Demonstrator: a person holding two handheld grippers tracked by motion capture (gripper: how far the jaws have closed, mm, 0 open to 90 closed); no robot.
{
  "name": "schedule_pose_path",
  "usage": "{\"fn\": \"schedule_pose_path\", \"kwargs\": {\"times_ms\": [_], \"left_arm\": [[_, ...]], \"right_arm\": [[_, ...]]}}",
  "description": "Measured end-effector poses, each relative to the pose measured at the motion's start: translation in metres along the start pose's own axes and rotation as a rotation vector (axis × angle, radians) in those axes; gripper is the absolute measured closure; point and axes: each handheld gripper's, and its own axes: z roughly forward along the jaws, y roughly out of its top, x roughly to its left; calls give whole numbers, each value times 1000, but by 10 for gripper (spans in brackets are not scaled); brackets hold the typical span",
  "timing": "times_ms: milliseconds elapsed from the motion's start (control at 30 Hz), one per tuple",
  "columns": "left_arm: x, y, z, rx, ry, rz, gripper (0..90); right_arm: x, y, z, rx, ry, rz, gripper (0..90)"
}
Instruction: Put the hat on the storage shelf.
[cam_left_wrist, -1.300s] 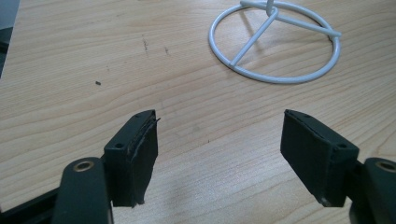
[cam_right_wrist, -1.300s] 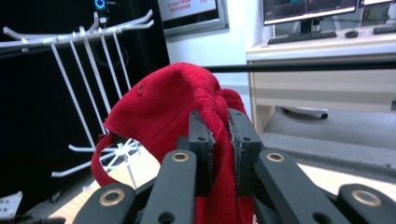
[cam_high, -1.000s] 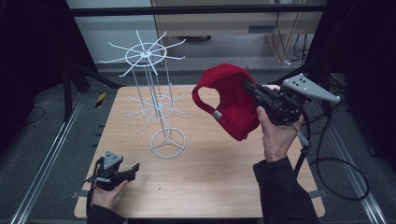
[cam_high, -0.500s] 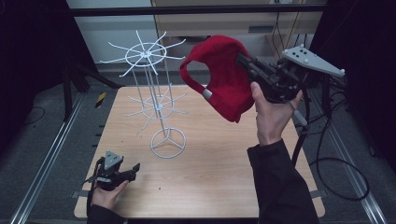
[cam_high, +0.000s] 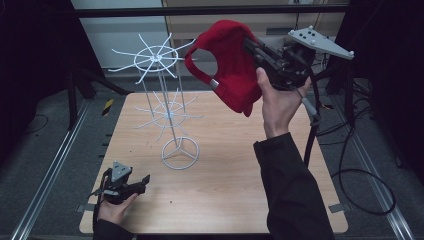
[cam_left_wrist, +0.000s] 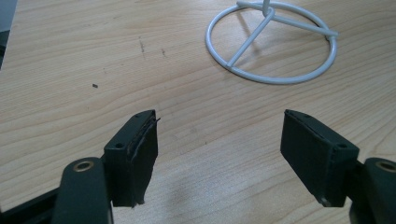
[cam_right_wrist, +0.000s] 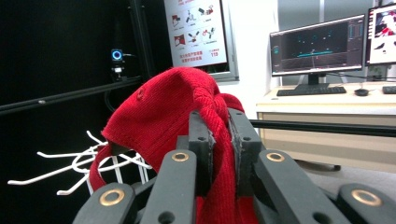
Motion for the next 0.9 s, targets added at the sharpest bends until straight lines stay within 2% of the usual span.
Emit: {"fn": "schedule_pose_path", "kwargs": {"times_ms": [200,333,567,900], "left_arm": [[0,0,0,-4,-1,-2,272],[0,0,0,-3,-2,-1,272],[0,0,0,-2,-3,1,272],[0,0,0,0,-1,3,272]], "right_arm": [[-2,0,8,-3,-3,16,821],[0,-6,20,23,-10,13,821],[-5,-21,32,69,-39,15,820],[-13,-49,37,150,-64,10,814]]}}
